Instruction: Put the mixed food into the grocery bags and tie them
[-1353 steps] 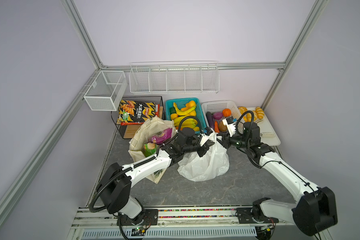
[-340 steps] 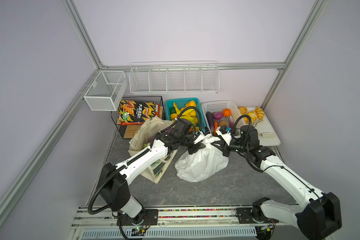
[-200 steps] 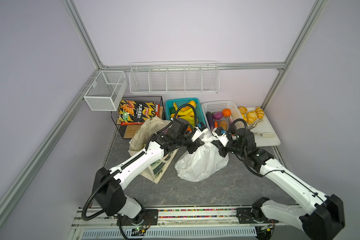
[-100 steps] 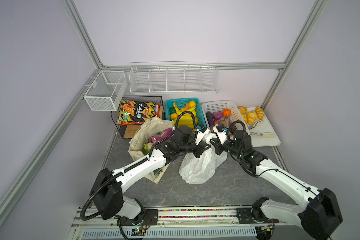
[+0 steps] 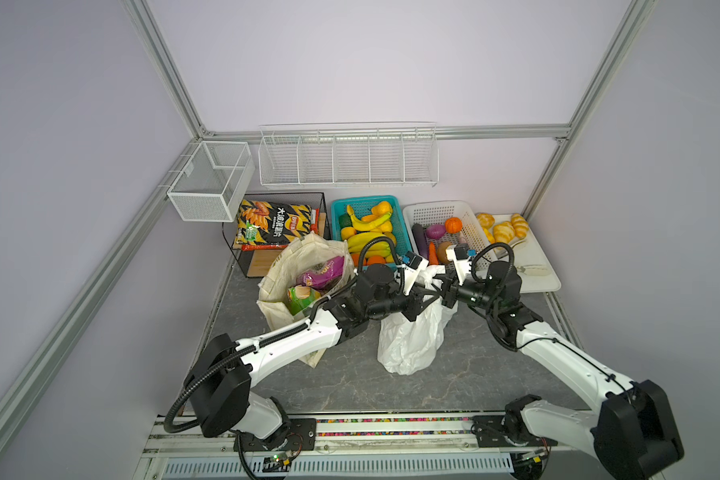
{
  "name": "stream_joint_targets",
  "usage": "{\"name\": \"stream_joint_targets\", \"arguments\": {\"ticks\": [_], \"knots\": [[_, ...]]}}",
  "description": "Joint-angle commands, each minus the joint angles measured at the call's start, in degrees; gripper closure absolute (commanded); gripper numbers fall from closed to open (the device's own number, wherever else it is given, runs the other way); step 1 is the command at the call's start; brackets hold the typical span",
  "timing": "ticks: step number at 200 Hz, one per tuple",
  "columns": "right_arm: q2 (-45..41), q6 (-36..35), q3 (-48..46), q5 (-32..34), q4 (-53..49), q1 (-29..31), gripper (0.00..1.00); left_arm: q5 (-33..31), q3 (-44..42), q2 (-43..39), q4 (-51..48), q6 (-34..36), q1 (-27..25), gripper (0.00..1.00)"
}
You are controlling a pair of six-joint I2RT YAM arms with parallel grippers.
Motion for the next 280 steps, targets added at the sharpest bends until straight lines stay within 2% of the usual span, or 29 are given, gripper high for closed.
{"name": "stream_joint_targets", "arguments": {"ticks": [1,67,110,125,144,161,176,208,255,280], "knots": [[0.0,4.1,-0.3,-6.2,6.9,-1.1,0.94,-0.6,-1.1,0.6,2.4,0.4,-0.5,0.7],[3.3,3.4,-1.5,-13.3,9.8,-4.4,0.94,0.9,-2.7,-5.2,-4.8,7.7,0.1,0.42],[4.0,1.7,-0.8,-14.5,9.3,-4.8,0.94,5.1,-5.7,-12.2,-6.2,8.0,4.1,0.27],[4.2,1.0,-0.5,-14.8,8.2,-4.8,0.93,4.8,-7.0,-14.9,-5.8,7.2,5.9,0.26],[4.1,0.6,-0.5,-14.9,7.9,-4.8,0.94,0.3,-8.8,-17.5,-6.3,7.3,6.3,0.33],[4.0,1.1,-0.3,-14.8,8.1,-4.8,0.94,-2.3,-9.1,-17.6,-8.2,8.3,6.3,0.53],[4.0,2.2,-0.1,-14.4,8.6,-4.7,0.94,-1.8,-9.1,-16.3,-9.2,8.5,6.2,0.67],[4.8,6.1,0.7,-14.3,10.2,-4.0,0.94,0.5,-9.3,-11.9,-7.1,7.4,5.7,0.87],[6.7,17.3,0.4,-13.5,16.1,-3.6,0.94,-1.3,-9.6,-5.6,1.6,4.9,1.4,0.89],[8.1,22.7,-0.1,-14.0,21.2,-3.5,0.94,-2.9,-9.0,-2.3,6.4,2.6,0.7,0.89]]}}
